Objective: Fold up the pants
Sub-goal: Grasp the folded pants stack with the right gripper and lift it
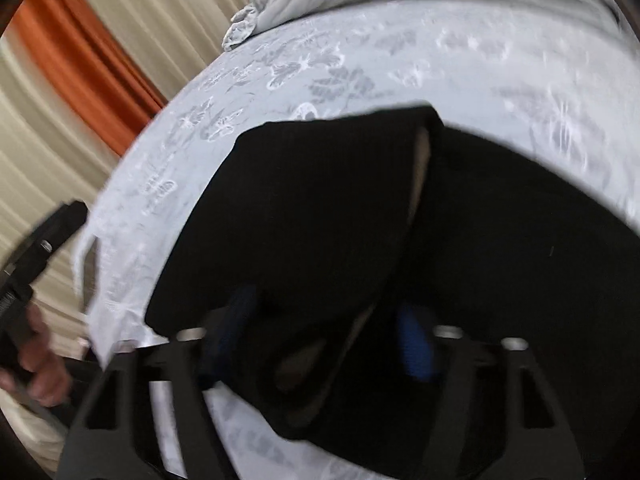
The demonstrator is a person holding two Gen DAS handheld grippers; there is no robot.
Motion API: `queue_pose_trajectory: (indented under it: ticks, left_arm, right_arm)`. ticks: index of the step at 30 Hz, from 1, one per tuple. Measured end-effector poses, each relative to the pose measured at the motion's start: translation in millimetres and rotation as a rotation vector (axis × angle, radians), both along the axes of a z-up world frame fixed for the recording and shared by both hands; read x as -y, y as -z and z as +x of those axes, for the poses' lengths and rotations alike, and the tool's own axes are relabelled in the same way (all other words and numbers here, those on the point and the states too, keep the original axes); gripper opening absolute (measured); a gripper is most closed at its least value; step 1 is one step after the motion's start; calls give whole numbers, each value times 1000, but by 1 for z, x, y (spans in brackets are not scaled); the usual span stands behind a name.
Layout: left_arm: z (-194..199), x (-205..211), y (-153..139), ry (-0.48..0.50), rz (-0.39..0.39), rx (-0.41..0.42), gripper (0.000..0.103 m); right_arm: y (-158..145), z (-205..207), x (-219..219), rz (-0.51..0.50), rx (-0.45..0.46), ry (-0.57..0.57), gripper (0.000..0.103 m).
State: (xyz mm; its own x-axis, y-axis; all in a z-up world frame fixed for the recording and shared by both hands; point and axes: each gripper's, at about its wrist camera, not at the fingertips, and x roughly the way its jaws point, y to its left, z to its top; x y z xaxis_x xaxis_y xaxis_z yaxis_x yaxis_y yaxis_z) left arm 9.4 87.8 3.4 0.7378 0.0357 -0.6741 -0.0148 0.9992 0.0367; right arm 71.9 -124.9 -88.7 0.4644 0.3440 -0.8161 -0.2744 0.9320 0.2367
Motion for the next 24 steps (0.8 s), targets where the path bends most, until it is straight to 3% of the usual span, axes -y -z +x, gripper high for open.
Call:
queue_pose_trajectory:
  ticks: [1,6,10,13,17,21,24]
  left_arm:
    - [3,-3,1,-7,-1,1,91]
    - [7,-19,0,-46,-70,10,91]
    - [12,-9,-4,-20,-140,2,91]
    - [18,14,0,22,-158,-21,91]
    - [21,59,12,110,-138,-55,91]
    - [20,109,25,212,-85,-70,91]
    - [24,129,36,266,-146,-119,91]
  right_arm:
    - [-6,1,-2,23,11,-17,20]
    - [-85,-18,6,120,172,-90,17]
    - [-125,-44,73,123,277,-9,17]
    - [-112,-55,147,104,248,131,17]
    - [-54,-60,238,84,58,331,17]
    - [-2,-57,265,113,-89,357,23]
    - [-3,-59,264,159,-84,372,26]
